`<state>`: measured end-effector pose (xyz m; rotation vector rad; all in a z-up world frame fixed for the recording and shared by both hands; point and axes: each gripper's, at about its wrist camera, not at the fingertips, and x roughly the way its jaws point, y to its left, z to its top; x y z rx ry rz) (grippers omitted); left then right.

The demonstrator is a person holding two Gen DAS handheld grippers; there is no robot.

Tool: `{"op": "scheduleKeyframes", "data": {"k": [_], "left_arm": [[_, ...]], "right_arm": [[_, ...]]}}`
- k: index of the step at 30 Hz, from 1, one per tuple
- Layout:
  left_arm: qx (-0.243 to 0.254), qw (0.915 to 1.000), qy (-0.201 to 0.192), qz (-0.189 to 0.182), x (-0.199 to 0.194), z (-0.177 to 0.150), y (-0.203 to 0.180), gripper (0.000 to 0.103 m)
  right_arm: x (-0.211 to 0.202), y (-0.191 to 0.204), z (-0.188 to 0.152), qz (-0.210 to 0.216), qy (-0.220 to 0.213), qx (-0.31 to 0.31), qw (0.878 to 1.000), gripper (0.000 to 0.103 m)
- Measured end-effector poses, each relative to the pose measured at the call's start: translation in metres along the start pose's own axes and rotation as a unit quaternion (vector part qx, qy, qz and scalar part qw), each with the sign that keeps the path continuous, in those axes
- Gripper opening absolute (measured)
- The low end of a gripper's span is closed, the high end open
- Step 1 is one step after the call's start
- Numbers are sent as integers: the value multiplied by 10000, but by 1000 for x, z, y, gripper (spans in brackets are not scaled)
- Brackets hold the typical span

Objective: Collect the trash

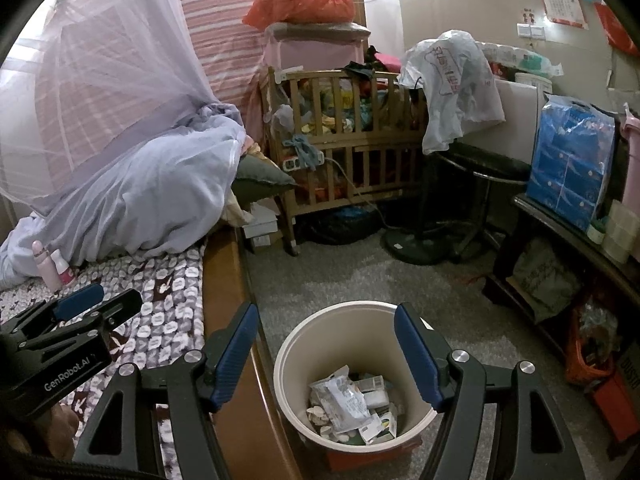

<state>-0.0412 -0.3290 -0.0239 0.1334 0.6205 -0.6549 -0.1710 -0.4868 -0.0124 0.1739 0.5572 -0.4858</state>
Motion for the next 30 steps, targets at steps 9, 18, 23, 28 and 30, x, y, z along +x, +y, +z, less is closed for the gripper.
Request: {"op": "scheduleKeyframes", "data": {"k": [9,18,23,28,30], "left_arm": [[5,10000,46,19,5,-2,3,58],[-19,9999,88,47,10,-4,4,58],[-21,9999,105,50,11,-5,3,58],[-22,9999,108,46,11,-5,3,58],[-18,9999,118,44,12,-6,4,58]], "right_arm": [[6,0,-2,-5,72,-5,10000,68],[11,-1,-3,-8,124,-14,9999,69],[12,-2,-3,0,150,-1,9999,69],[14,-2,-4,-4,173,-28,9998,69],[14,-2,-4,-2,171,-27,9998,69]]}}
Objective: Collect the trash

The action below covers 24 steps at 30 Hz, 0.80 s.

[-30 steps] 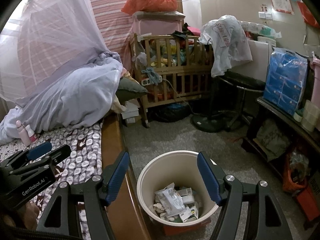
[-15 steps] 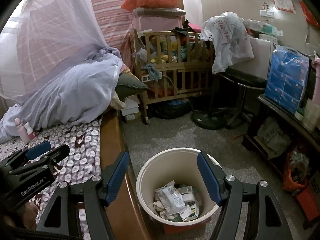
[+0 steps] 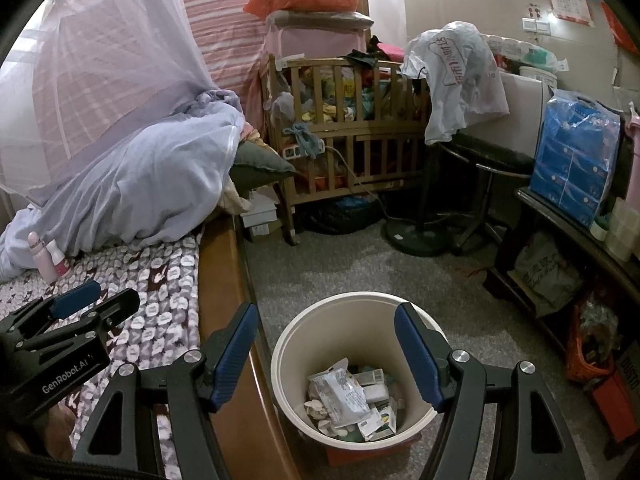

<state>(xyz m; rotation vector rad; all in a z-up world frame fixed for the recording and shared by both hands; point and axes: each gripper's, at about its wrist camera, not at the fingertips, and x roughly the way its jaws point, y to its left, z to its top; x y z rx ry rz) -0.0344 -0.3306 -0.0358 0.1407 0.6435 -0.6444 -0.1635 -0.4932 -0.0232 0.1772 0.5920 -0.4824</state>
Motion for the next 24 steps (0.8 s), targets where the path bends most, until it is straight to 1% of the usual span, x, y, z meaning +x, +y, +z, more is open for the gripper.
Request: {"op": "scheduleKeyframes", "data": {"k": [24], "left_arm": [[79,10000,49,-15,2,-4,1,59]], "right_arm": [[3,-2,-4,-13,54,-21,10000,69]]}}
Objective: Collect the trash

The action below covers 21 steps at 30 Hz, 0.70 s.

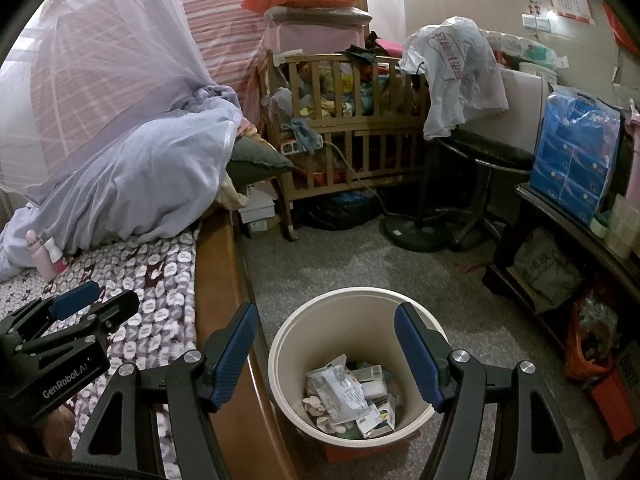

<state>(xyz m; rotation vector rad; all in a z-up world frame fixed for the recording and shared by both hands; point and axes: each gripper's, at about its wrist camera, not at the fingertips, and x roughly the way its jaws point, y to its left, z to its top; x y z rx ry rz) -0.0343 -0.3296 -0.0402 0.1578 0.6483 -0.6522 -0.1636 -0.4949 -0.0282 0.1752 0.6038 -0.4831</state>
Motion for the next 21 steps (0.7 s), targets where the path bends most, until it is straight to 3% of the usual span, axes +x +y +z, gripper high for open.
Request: {"op": "scheduleKeyframes", "data": {"k": [21], "left_arm": [[84,9999,59,-4,5,-2,8,59]], "right_arm": [[4,1,-9,3,87,-63,9999,69]]}}
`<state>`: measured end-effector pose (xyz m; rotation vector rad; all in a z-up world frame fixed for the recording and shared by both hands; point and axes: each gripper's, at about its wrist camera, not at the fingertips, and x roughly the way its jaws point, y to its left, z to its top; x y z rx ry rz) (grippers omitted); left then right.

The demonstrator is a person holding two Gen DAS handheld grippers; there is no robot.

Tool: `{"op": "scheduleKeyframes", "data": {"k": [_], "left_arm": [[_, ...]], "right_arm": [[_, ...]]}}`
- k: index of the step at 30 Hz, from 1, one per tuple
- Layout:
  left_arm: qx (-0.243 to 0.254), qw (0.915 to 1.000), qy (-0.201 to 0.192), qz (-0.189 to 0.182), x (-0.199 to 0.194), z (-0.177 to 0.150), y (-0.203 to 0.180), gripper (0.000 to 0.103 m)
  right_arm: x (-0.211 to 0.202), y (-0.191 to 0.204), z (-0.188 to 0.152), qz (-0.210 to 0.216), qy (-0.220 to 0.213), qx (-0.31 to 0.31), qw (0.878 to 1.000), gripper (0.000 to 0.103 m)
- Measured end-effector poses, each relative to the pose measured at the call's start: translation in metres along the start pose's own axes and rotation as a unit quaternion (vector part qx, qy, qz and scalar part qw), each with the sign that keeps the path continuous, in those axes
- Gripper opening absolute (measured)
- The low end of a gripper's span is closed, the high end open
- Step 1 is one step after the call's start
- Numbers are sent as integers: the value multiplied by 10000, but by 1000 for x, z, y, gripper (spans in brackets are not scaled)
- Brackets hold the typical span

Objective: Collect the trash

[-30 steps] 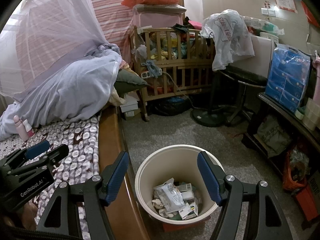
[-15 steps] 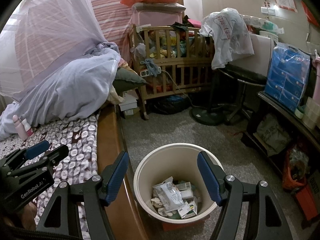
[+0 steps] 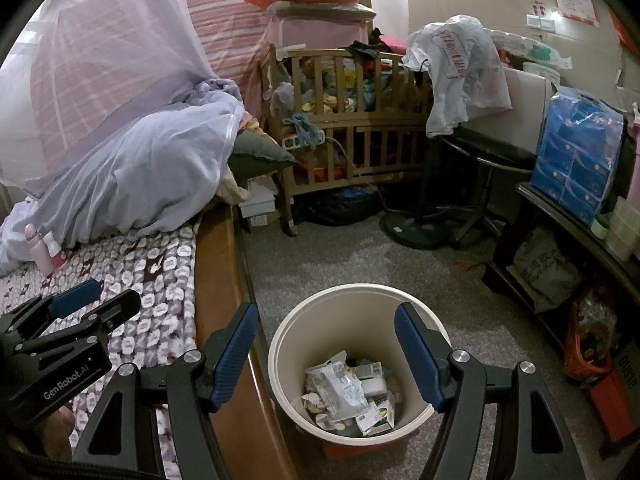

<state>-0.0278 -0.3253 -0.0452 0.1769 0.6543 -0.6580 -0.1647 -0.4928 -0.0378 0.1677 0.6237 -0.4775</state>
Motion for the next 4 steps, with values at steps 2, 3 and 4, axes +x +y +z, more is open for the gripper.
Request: {"op": "scheduleKeyframes", "data": {"k": [2,3,4], "left_arm": [[17,10000,3,30,0,-1,6,59],[-3,10000,24,33,0,-3,12,59],[-35,10000,55,41,0,-4,18,59]], "right_arm": [[2,4,1,23,33,-27,10000,69],[4,7,2,46,57,-50,10000,69],[6,11,3,75,89,-77,9999,69]]}}
